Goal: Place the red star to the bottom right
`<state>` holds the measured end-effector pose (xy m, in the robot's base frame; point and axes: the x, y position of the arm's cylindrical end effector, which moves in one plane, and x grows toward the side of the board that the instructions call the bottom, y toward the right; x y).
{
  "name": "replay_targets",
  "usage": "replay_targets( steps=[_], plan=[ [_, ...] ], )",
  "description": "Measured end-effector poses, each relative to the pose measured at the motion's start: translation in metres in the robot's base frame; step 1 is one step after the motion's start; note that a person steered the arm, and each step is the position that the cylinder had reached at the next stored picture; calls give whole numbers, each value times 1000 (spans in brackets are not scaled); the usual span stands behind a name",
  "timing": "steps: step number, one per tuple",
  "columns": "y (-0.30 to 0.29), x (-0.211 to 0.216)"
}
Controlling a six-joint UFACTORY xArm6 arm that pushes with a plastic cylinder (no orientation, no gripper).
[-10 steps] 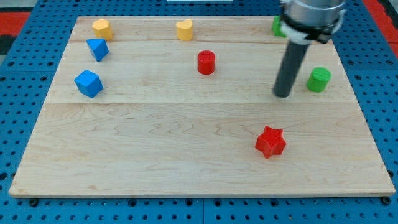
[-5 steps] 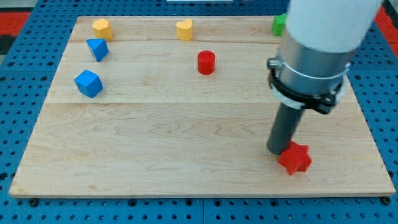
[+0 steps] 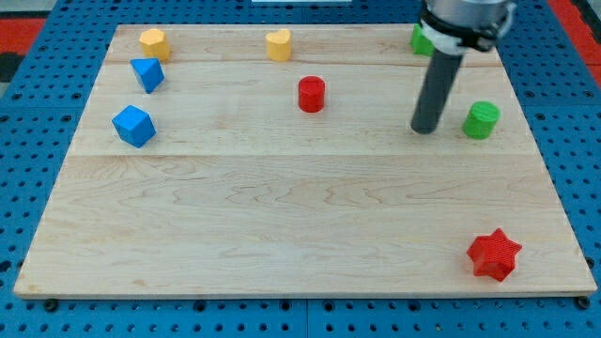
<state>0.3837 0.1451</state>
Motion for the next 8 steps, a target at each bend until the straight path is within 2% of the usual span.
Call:
replay_targets(
  steps=[1, 2, 3, 8],
  plan=[
    [-22, -46],
    [-87, -72],
    [-132, -80],
    [-148, -86]
  ],
)
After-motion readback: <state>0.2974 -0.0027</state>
